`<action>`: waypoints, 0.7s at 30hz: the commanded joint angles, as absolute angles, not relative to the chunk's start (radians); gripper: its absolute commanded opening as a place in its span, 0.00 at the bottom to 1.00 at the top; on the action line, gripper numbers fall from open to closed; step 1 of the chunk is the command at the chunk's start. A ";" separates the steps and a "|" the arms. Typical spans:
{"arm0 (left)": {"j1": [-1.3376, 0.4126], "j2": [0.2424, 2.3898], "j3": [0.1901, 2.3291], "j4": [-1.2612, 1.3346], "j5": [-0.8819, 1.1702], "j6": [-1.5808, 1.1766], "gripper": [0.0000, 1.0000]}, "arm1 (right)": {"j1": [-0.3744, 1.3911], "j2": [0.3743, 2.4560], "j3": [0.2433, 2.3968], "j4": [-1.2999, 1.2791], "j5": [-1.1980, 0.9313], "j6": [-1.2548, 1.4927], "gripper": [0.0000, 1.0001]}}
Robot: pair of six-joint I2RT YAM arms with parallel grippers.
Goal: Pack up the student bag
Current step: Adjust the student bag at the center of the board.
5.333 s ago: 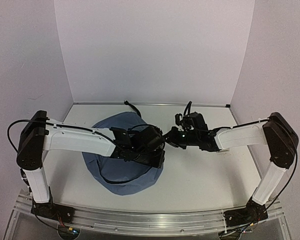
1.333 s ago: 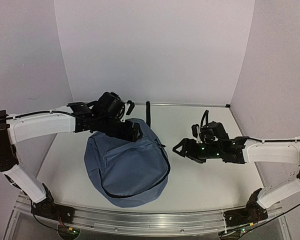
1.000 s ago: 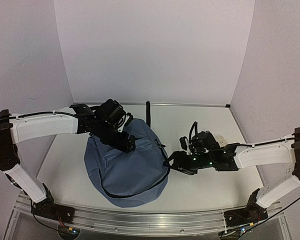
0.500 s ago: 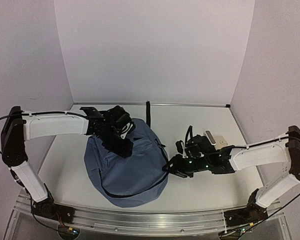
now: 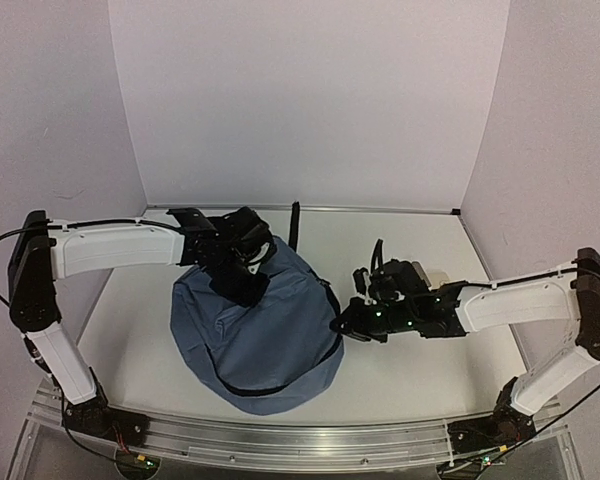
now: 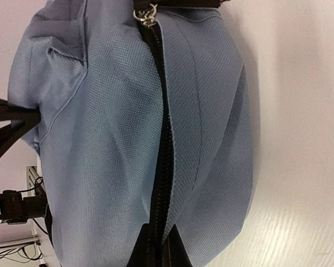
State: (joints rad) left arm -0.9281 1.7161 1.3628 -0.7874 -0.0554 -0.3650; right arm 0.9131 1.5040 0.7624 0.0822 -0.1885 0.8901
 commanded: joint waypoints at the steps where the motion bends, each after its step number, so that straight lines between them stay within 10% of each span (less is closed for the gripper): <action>1: -1.001 1.742 1.467 -0.795 0.013 -0.451 0.00 | 0.785 1.551 0.874 0.098 -0.089 0.738 0.00; 12: -1.079 1.938 1.615 -0.452 0.146 -0.687 0.02 | 0.607 1.841 1.242 0.074 -0.151 0.491 0.00; 21: -1.078 1.904 1.694 -0.485 -0.033 -0.588 0.57 | 0.593 1.784 1.363 -0.043 -0.102 0.424 0.50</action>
